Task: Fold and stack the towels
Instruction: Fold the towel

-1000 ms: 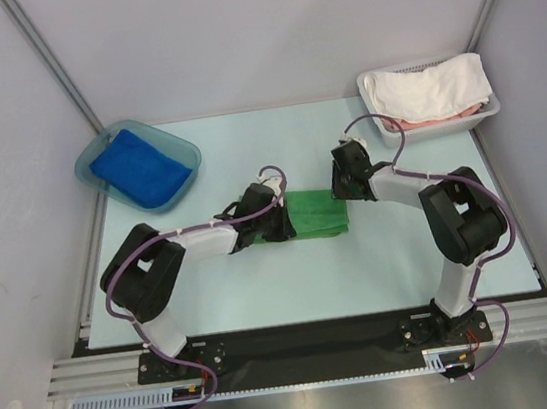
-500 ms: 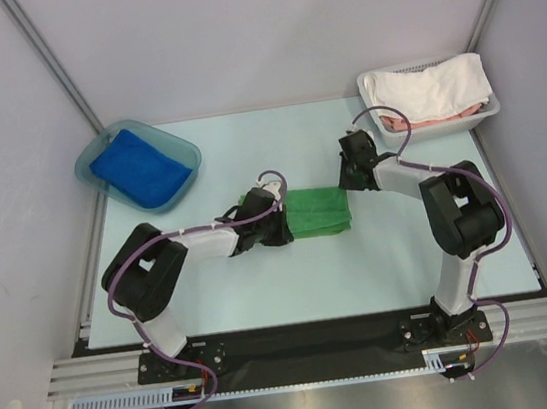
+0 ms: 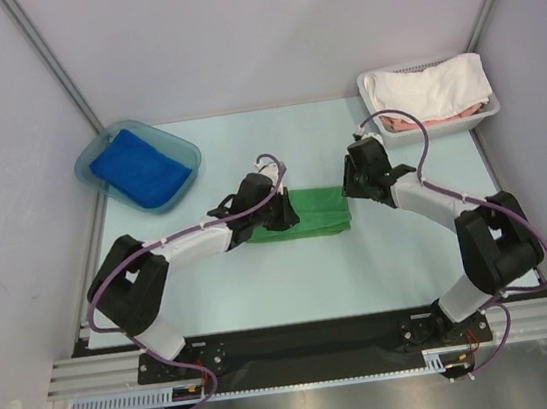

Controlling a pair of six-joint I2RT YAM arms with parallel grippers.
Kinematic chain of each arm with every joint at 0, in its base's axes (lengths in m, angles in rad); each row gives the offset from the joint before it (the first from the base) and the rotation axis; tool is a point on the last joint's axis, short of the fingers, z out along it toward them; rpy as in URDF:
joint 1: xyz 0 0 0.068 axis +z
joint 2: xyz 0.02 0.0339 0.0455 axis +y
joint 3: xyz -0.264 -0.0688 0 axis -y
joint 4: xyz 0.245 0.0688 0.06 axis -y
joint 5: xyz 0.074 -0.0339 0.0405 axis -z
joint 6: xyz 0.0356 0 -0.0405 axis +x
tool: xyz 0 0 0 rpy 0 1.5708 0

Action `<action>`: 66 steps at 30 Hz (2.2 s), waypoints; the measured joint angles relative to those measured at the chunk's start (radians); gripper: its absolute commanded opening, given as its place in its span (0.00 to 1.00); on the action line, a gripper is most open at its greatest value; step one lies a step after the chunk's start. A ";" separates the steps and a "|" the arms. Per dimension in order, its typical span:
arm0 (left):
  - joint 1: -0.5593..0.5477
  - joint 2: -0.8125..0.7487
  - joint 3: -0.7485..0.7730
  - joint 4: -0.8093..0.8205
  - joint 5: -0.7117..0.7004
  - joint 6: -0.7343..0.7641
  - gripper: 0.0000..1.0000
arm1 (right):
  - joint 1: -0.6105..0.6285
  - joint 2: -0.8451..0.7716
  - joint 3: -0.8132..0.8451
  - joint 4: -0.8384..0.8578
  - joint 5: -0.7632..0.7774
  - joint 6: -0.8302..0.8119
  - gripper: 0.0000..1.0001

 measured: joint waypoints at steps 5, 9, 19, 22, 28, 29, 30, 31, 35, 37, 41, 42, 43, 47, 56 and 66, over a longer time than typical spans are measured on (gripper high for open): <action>-0.021 0.063 0.113 0.002 -0.034 -0.005 0.15 | 0.097 -0.059 -0.012 0.016 0.013 0.009 0.43; -0.046 0.159 0.180 0.006 -0.046 -0.005 0.15 | 0.119 -0.023 -0.009 0.018 0.006 0.010 0.43; -0.084 0.205 0.077 -0.001 -0.078 -0.008 0.12 | 0.100 0.143 0.007 0.030 -0.003 0.010 0.46; -0.085 0.197 0.064 0.005 -0.084 -0.015 0.09 | 0.088 0.153 0.007 0.043 -0.014 0.012 0.47; -0.085 0.163 0.015 0.021 -0.085 -0.016 0.06 | 0.060 0.155 0.008 0.059 -0.032 0.012 0.55; -0.085 0.153 0.006 0.021 -0.083 -0.016 0.07 | 0.057 0.154 0.008 0.061 -0.032 0.012 0.55; -0.085 0.141 -0.004 0.017 -0.082 -0.016 0.08 | 0.056 0.153 0.008 0.063 -0.031 0.011 0.55; -0.085 0.126 -0.010 0.005 -0.082 -0.016 0.11 | 0.056 0.149 0.008 0.060 -0.028 0.011 0.55; -0.084 0.055 0.011 -0.057 -0.095 -0.014 0.16 | 0.072 0.097 0.008 0.024 0.008 0.008 0.56; -0.076 0.035 0.053 -0.083 -0.100 -0.013 0.17 | 0.084 0.048 0.007 0.004 0.035 0.008 0.56; -0.034 0.049 0.179 -0.104 -0.102 -0.009 0.17 | 0.127 -0.042 0.007 -0.005 0.072 0.009 0.52; -0.022 0.064 0.213 -0.108 -0.100 -0.004 0.17 | 0.137 -0.051 0.007 -0.005 0.075 0.009 0.52; -0.002 0.115 0.291 -0.108 -0.093 0.006 0.17 | 0.161 -0.056 0.007 0.000 0.080 0.010 0.51; 0.027 0.238 0.412 -0.107 -0.055 0.024 0.15 | 0.206 -0.023 0.003 0.014 0.081 0.014 0.50; 0.029 0.443 0.465 -0.100 0.050 0.050 0.17 | 0.222 0.066 -0.084 0.042 0.080 0.029 0.50; 0.041 0.492 0.527 -0.131 0.030 0.045 0.18 | 0.256 0.008 -0.184 0.131 0.110 0.039 0.60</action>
